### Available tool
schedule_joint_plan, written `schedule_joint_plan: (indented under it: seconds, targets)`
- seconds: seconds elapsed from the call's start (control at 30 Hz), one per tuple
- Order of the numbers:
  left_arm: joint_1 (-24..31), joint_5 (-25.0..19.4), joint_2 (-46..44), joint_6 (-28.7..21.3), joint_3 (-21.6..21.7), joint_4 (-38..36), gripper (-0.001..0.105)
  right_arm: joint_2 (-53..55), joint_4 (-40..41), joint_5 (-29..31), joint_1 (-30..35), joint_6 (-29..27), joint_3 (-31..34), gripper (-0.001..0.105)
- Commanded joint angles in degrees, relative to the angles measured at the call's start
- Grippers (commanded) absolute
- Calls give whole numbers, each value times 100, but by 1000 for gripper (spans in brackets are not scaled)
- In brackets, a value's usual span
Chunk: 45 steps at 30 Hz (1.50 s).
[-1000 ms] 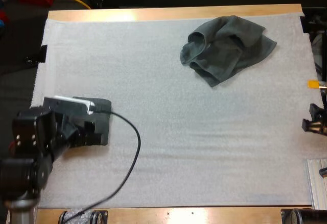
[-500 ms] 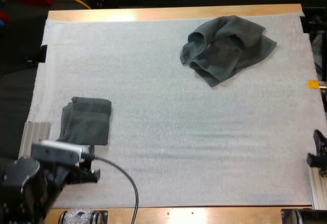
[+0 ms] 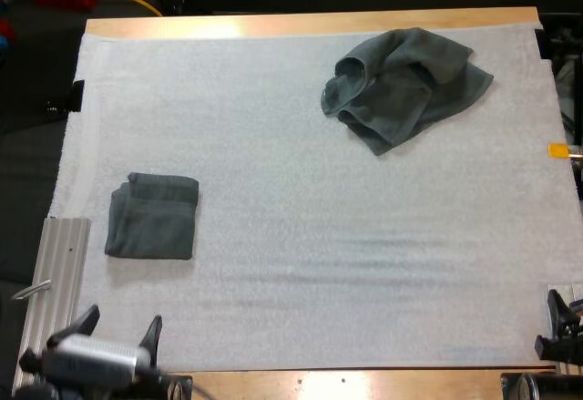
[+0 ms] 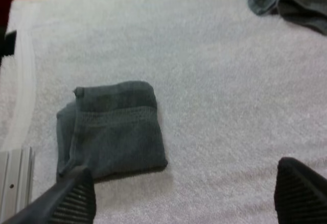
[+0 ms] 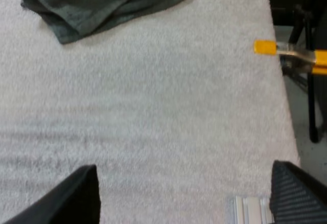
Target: Pick towel from pile, fold and stack
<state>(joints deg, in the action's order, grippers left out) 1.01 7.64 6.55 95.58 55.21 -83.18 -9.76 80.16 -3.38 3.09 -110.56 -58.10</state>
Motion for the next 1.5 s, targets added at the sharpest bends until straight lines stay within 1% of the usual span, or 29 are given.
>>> schedule_joint_plan:
  seconds: [0.0,0.1,0.23,0.33,0.43,0.5,0.77,0.93,1.07,1.17,1.3,1.47]
  targets:
    - [-19,26,-136,48,-2,-60,69,128,72,-37,6,92,30,67]
    - [-19,26,-440,48,-2,-218,69,449,73,-37,6,281,196,67]
    - [-19,65,-809,48,-2,-391,69,778,139,-37,6,291,296,67]
    - [-19,217,-1120,48,-27,-409,69,993,163,-37,6,291,295,67]
    - [-19,351,-1399,40,-121,-465,69,1177,163,-37,6,365,295,67]
    - [-19,371,-1567,-56,-229,-555,69,1304,168,-37,6,432,295,67]
    - [13,372,-1540,-166,-325,-588,69,1307,170,-54,6,431,270,67]
    - [13,372,-1540,-166,-414,-394,69,1307,-252,-54,6,444,286,67]
    - [13,372,-1540,-166,-424,-26,69,1303,-701,-54,6,551,382,67]
    - [13,372,-1540,-166,-428,340,69,1296,-913,-54,6,572,569,67]
    - [13,372,-1540,-166,-503,857,69,1296,-998,-54,6,584,864,67]
    - [13,372,-1540,-166,-801,1369,69,1291,-1146,-54,6,605,1259,67]
